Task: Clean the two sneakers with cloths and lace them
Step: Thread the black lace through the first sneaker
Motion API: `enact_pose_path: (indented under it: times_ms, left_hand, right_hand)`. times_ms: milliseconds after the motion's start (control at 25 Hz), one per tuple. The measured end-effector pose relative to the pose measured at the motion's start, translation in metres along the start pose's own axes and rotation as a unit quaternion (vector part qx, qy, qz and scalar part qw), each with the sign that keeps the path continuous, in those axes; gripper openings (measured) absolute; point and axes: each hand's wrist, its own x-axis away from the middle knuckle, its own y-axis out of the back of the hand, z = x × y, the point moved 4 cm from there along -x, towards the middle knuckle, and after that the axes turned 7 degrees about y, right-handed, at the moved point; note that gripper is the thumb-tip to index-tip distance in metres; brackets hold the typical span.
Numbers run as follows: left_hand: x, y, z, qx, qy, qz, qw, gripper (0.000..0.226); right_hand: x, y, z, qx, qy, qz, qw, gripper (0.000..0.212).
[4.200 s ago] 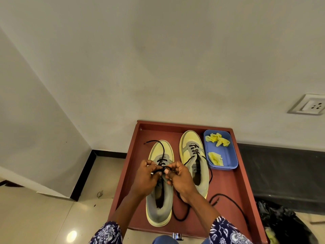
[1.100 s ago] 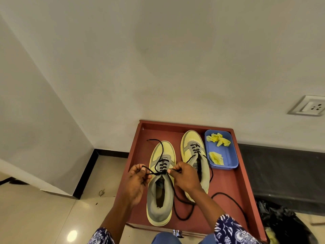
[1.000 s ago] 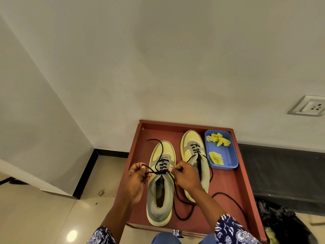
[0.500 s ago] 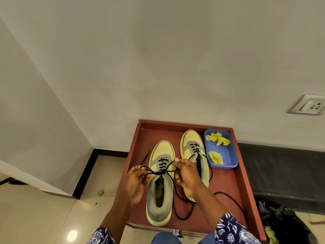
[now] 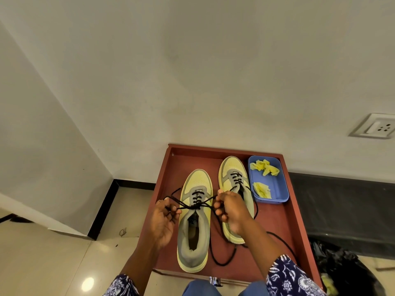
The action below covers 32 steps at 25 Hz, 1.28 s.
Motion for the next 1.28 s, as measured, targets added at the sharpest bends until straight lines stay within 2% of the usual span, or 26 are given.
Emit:
enact_pose_path:
  times_ms: [80, 160, 400, 600, 880, 1280]
  left_hand:
    - [-0.001, 0.002, 0.001, 0.025, 0.013, 0.006, 1.000, 0.031]
    - [-0.003, 0.004, 0.003, 0.048, 0.026, 0.008, 0.998, 0.035]
    - [-0.007, 0.007, 0.005, 0.077, 0.030, 0.023, 0.996, 0.037]
    - [-0.011, 0.010, 0.005, 0.123, 0.018, 0.034, 0.992, 0.034]
    - [-0.010, 0.011, 0.008, 0.158, 0.006, 0.000, 0.987, 0.034]
    - [-0.018, 0.022, 0.006, 0.180, 0.014, -0.046, 0.982, 0.037]
  right_hand:
    - [0.000, 0.002, -0.001, -0.131, -0.042, -0.019, 0.990, 0.029]
    - [0.000, 0.002, -0.001, -0.213, -0.060, -0.031, 0.975, 0.032]
    - [0.002, -0.001, 0.006, -0.108, -0.031, -0.009, 0.994, 0.031]
    - [0.001, 0.001, 0.003, -0.157, -0.042, -0.042, 0.986, 0.034]
    - [-0.007, 0.004, -0.001, -0.258, -0.049, -0.096, 0.960, 0.035]
    - [-0.012, 0.007, -0.007, -0.277, -0.037, -0.142, 0.950, 0.037]
